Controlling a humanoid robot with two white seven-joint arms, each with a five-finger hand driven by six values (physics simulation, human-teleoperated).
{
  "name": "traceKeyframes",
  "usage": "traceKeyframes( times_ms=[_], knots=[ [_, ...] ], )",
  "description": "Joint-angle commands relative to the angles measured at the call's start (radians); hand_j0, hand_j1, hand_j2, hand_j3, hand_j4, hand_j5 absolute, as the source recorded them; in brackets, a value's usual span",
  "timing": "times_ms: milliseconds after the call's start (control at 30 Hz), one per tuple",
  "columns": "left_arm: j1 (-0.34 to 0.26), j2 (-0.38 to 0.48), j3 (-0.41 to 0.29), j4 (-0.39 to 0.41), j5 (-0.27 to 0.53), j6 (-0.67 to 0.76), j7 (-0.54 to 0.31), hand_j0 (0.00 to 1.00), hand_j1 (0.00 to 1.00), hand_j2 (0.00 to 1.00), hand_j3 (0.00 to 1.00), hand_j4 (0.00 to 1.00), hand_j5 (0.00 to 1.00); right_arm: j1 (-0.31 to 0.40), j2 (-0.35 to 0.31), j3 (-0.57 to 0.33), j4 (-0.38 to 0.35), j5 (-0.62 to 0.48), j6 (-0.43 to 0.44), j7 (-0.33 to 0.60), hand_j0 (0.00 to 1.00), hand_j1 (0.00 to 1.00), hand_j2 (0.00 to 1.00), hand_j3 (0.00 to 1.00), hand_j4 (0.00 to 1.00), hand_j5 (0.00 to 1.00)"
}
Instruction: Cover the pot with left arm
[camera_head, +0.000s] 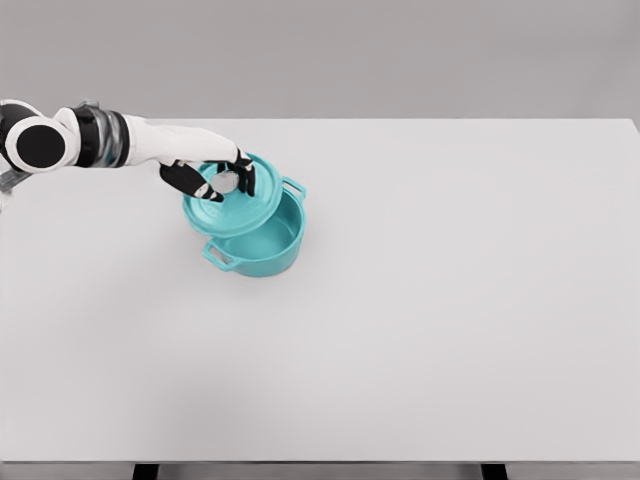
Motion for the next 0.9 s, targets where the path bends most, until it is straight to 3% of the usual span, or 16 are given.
traceKeyframes(
  times_ms=[0, 867],
  knots=[
    [0.0, -0.018, 0.0, -0.003, 0.0, 0.0, 0.0, 0.56, 0.56, 0.56, 0.56, 0.56, 0.56, 0.0, 0.0, -0.001, 0.0, -0.001, 0.0, 0.001, 1.0, 1.0, 1.0, 1.0, 1.0, 1.0],
    [0.037, -0.061, -0.012, 0.003, -0.018, 0.0, 0.0, 0.6, 0.6, 0.6, 0.6, 0.6, 0.6, 0.0, 0.0, 0.0, 0.0, -0.001, 0.0, 0.001, 1.0, 1.0, 1.0, 1.0, 1.0, 1.0]
  ],
)
